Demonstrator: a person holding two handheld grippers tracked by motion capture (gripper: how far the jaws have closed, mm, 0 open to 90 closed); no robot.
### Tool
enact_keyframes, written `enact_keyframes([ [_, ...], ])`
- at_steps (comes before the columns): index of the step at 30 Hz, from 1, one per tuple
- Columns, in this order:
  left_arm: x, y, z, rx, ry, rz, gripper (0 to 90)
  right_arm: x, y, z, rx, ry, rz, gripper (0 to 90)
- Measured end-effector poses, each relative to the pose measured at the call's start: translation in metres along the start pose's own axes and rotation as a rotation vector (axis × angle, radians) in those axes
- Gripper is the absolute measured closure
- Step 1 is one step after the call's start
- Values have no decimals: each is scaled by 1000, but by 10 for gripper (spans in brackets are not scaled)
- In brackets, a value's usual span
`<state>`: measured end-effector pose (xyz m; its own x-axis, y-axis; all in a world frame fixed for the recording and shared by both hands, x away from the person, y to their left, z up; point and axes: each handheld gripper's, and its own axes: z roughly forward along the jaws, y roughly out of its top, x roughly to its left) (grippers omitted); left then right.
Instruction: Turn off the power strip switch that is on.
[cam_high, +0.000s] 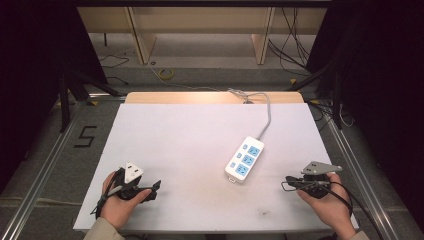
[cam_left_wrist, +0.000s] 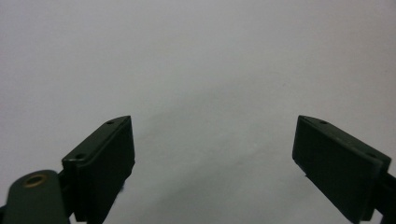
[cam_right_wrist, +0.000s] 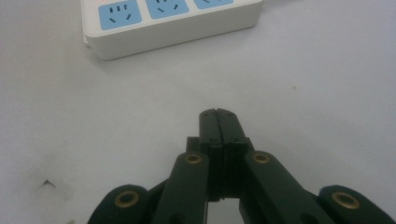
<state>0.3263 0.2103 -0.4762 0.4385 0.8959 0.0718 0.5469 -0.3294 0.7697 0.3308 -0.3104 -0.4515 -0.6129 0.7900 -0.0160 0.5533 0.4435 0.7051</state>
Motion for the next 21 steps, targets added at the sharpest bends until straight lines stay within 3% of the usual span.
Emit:
enact_keyframes([
  [21,-1,0,0,-3,1,0,127,2,12,5,21,20,-1,900],
])
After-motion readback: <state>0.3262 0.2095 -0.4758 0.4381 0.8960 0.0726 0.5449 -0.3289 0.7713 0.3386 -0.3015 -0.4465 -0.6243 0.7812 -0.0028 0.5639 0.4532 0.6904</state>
